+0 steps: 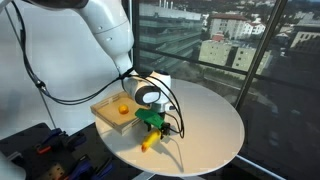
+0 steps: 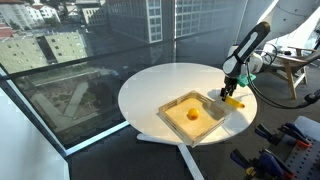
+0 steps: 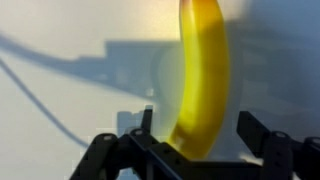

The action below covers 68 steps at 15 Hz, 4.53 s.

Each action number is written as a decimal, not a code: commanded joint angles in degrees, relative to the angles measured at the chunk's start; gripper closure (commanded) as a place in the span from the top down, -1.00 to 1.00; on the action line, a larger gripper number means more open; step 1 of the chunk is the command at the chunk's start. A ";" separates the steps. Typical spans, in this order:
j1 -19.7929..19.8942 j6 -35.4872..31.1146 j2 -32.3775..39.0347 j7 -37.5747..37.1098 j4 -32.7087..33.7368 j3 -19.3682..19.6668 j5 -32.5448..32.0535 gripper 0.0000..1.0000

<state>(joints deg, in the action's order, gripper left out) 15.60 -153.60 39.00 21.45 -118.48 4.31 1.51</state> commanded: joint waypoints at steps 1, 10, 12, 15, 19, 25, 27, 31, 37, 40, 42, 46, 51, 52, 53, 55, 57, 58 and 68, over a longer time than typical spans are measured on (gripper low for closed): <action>0.38 -0.46 0.36 -1.43 0.79 -0.30 -1.47 0.14; 0.48 1.67 -1.96 -0.91 -0.38 -0.25 -1.74 -0.68; 0.24 2.04 -3.01 -1.11 -0.89 0.01 -2.06 -0.68; 0.20 3.39 -4.87 -0.94 -1.73 0.06 -2.66 -0.68; -0.03 6.63 -7.83 -0.95 -2.70 0.45 -3.04 -0.68; -0.56 9.31 -12.90 -1.30 -4.94 1.36 -3.86 -0.68; -0.57 10.34 -14.18 -1.16 -5.29 1.44 -3.77 -0.68; -0.74 12.14 -16.42 -1.18 -5.61 1.70 -3.71 -0.68; -0.62 14.20 -20.23 -0.37 -6.45 1.62 -3.11 -0.68; -0.52 15.44 -21.74 0.14 -6.71 1.62 -2.79 -0.68; -0.49 14.66 -19.40 0.12 -5.07 1.42 -2.18 -0.18; -0.56 14.98 -20.29 0.15 -5.71 1.50 -2.15 -0.18; -0.56 14.98 -20.29 0.15 -5.85 1.50 -2.15 -0.18; -0.56 14.98 -20.29 0.15 -5.86 1.50 -2.15 -0.18; -0.56 14.98 -20.29 0.15 -5.86 1.50 -2.15 -0.18; -0.56 15.04 -20.12 0.13 -5.76 1.49 -2.11 -0.68; -0.55 14.96 -19.80 0.04 -5.55 1.46 -2.06 -0.68; -0.53 14.97 -19.70 0.03 -5.43 1.44 -2.02 -0.68; -0.44 15.66 -20.97 0.17 -3.77 1.39 -1.77 -0.68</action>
<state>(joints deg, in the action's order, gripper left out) 15.41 -138.83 19.23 21.52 -123.08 5.44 -0.76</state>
